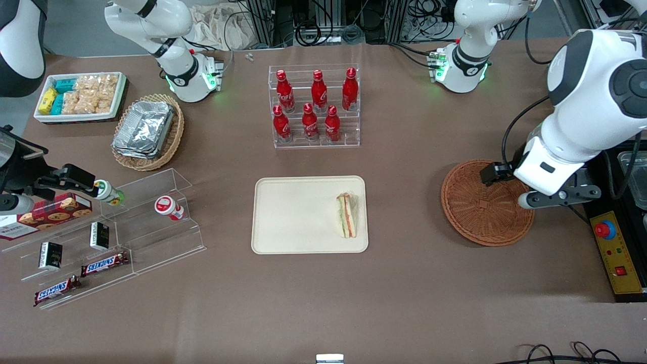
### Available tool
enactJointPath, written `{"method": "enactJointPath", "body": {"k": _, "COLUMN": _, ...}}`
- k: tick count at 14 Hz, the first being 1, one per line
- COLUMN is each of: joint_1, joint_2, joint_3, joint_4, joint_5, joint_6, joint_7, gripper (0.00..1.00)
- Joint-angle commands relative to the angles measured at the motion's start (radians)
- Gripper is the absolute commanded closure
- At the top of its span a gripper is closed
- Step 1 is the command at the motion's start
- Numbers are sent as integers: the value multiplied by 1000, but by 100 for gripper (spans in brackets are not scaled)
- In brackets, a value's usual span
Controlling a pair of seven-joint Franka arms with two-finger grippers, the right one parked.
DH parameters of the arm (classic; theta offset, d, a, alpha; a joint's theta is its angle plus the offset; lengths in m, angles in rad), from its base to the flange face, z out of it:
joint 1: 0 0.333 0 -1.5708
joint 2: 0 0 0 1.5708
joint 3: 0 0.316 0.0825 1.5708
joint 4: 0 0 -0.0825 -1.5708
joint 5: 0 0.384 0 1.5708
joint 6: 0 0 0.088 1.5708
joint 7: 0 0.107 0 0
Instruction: Place sandwich from basket to tray
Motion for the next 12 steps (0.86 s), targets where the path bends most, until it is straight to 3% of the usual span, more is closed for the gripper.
{"method": "enactJointPath", "body": {"k": 1, "joint_1": 35, "joint_2": -3, "joint_3": -8, "joint_4": 19, "joint_5": -2, "joint_6": -30, "joint_7": 14, "gripper": 0}}
{"method": "enactJointPath", "body": {"k": 4, "joint_1": -8, "joint_2": -21, "joint_3": 72, "joint_4": 16, "joint_5": -9, "joint_6": -27, "joint_7": 35, "gripper": 0}}
{"method": "enactJointPath", "body": {"k": 9, "joint_1": -329, "joint_2": -46, "joint_3": 470, "joint_4": 16, "joint_5": -80, "joint_6": -14, "joint_7": 191, "gripper": 0}}
{"method": "enactJointPath", "body": {"k": 12, "joint_1": -350, "joint_2": -46, "joint_3": 518, "joint_4": 14, "joint_5": -95, "joint_6": 19, "joint_7": 219, "gripper": 0}}
